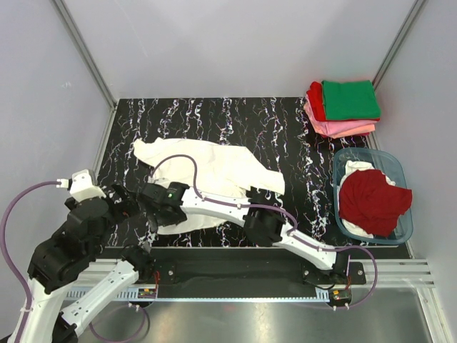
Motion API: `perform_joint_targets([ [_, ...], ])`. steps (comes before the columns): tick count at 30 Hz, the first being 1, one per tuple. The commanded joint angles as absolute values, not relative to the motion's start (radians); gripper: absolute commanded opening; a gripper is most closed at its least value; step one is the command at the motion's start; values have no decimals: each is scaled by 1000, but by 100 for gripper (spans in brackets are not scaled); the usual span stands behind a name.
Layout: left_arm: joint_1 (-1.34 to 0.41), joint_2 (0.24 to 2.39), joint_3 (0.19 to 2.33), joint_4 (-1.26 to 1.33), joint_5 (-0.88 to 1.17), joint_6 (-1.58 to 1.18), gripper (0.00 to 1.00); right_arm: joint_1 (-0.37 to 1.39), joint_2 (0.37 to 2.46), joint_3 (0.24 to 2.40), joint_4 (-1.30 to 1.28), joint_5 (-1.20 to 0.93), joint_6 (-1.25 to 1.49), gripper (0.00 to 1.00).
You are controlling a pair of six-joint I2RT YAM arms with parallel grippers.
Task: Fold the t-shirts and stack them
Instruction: Flatten the tshirt out
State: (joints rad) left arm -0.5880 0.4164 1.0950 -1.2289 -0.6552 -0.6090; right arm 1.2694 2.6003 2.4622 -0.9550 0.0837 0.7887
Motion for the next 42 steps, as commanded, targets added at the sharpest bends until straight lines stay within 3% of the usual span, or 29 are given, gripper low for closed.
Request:
perform_joint_targets([
  [1, -591, 400, 1112, -1229, -666, -623, 99, 1266, 2640, 2511, -1060, 69, 769, 76],
  [4, -591, 388, 1112, -1227, -658, -630, 99, 1275, 2669, 2496, -1113, 81, 762, 64],
  [7, -591, 390, 1108, -1229, -646, -635, 99, 1279, 2686, 2442, -1147, 74, 750, 47],
  [8, -591, 391, 1108, -1226, -646, -637, 99, 1279, 2681, 2416, -1141, 69, 747, 33],
  [12, -591, 399, 1106, -1220, -646, -635, 99, 1275, 2596, 2188, -1078, 92, 721, 0],
  [16, -591, 428, 1101, -1209, -641, -632, 99, 1188, 2352, 1900, -991, 204, 736, 0],
  [21, -591, 463, 1097, -1168, -603, -638, 99, 999, 1806, 1421, -855, 279, 778, 0],
  [26, -591, 498, 1051, -1121, -569, -664, 99, 922, 1545, 1350, -1031, 446, 799, 0],
  [32, -591, 569, 915, -1010, -367, -771, 97, 792, 1329, 1171, -1025, 442, 811, 0],
  [39, -597, 603, 678, -812, -132, -867, 83, 779, 1267, 1117, -934, 362, 796, 0],
  [42, -647, 556, 611, -816, -170, -913, 82, 767, 1258, 1219, -951, 406, 752, 0],
])
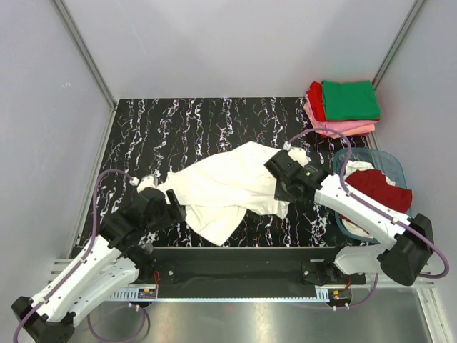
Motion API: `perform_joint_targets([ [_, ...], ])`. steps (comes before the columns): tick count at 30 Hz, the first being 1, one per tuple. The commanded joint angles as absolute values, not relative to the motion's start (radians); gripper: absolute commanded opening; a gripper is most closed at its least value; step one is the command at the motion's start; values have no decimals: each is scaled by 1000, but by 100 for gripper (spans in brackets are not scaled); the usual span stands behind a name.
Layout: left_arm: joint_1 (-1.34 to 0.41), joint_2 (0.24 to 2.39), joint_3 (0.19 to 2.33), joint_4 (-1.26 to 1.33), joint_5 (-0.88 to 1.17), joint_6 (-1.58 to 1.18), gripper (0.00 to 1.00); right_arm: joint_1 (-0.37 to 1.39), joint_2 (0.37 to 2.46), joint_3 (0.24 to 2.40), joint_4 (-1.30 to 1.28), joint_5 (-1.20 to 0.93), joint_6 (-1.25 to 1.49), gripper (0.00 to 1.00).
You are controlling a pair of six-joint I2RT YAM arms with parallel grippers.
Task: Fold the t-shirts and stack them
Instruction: Flatten the tshirt out
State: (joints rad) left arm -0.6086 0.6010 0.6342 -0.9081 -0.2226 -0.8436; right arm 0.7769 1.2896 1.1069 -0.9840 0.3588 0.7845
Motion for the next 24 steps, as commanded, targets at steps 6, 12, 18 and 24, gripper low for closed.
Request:
perform_joint_targets([
  [6, -709, 601, 592, -838, -270, -996, 86, 704, 1341, 1659, -1052, 426, 637, 0],
  [12, -678, 624, 669, -825, -432, -971, 96, 693, 1348, 1717, -1118, 463, 633, 0],
  [18, -413, 741, 681, -761, -352, -850, 93, 693, 1270, 1450, -1014, 249, 670, 25],
  [24, -112, 915, 678, -562, -121, -710, 85, 730, 1284, 1105, -853, 57, 749, 83],
])
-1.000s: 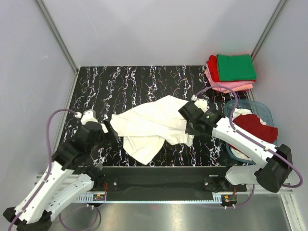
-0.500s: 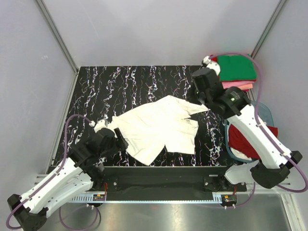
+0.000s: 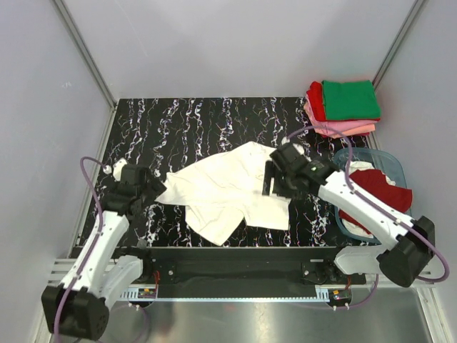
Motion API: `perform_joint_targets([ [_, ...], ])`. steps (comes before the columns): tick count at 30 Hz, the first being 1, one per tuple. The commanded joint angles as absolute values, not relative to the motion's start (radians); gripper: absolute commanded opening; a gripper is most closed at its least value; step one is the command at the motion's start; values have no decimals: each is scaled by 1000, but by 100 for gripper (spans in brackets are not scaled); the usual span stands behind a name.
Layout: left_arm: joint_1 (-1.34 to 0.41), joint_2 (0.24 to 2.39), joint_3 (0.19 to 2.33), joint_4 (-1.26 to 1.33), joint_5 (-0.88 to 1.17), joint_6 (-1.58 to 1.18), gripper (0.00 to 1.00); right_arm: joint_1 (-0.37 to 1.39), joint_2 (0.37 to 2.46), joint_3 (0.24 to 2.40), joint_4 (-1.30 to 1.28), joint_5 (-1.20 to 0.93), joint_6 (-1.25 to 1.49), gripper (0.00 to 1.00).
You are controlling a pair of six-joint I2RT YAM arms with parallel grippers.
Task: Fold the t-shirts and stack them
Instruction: Flatten the tshirt out
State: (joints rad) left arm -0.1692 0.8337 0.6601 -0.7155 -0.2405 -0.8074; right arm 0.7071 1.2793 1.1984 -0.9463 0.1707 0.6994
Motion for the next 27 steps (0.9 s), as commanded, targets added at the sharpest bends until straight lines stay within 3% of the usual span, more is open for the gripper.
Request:
perform_joint_targets([
  [1, -106, 942, 698, -545, -120, -689, 85, 738, 1308, 1083, -844, 54, 753, 88],
  [10, -106, 1045, 744, -475, -95, -663, 80, 739, 1469, 951, -741, 40, 747, 90],
  [17, -106, 948, 716, -505, -100, -655, 81, 741, 1540, 850, -670, 46, 778, 78],
  [21, -106, 908, 686, -514, -97, -655, 81, 747, 1633, 877, -660, 60, 756, 63],
  [22, -106, 899, 677, -521, -98, -657, 81, 767, 1664, 893, -666, 86, 758, 48],
  [24, -106, 882, 667, -522, -101, -658, 81, 782, 1686, 903, -676, 107, 768, 34],
  [25, -106, 879, 657, -520, -104, -660, 81, 785, 1692, 908, -676, 115, 767, 16],
  [27, -106, 879, 644, -514, -113, -667, 81, 784, 1690, 908, -672, 120, 756, 2],
])
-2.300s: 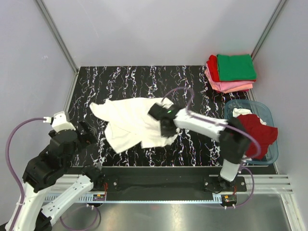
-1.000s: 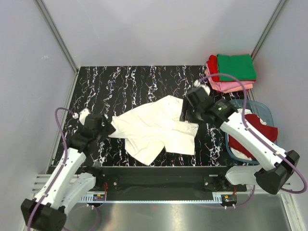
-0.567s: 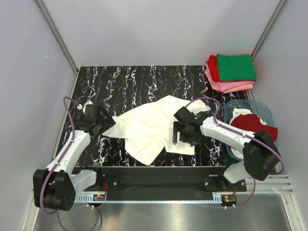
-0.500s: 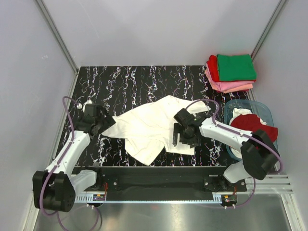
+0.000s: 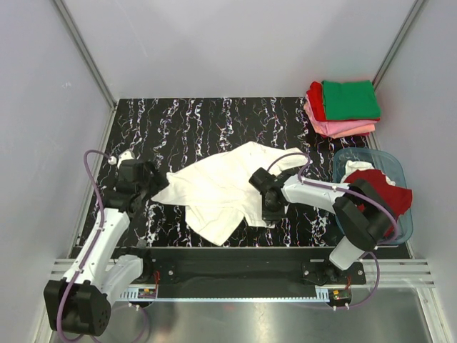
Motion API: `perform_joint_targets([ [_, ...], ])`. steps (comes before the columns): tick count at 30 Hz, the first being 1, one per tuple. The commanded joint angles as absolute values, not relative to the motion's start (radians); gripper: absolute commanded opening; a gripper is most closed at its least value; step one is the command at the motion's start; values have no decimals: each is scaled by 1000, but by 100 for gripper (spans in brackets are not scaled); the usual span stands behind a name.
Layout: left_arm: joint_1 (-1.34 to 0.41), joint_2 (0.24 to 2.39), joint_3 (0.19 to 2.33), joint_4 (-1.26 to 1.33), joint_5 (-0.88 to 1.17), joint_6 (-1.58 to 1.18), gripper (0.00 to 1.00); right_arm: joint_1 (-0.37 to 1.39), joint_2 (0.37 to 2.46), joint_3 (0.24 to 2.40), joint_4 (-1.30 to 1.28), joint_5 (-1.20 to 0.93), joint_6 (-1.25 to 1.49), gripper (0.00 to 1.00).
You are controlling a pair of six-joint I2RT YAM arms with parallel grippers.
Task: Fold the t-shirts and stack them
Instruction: Flatten the tshirt out
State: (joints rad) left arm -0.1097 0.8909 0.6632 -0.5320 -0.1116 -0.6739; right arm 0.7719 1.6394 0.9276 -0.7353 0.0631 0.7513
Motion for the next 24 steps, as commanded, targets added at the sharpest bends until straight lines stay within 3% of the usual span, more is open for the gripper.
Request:
perform_joint_targets([
  [1, -106, 880, 640, -514, -120, -669, 80, 785, 1680, 914, -678, 138, 755, 0],
  [9, -106, 960, 681, -477, -120, -666, 76, 721, 1364, 1271, -988, 391, 646, 0],
  [13, -106, 1015, 670, -434, -118, -667, 74, 696, 1364, 1497, -1078, 422, 572, 0],
  [19, -112, 1043, 594, -298, -14, -673, 67, 690, 1376, 1479, -1074, 397, 575, 0],
  [24, -156, 1058, 563, -268, -18, -675, 67, 667, 1358, 1472, -1060, 399, 577, 0],
])
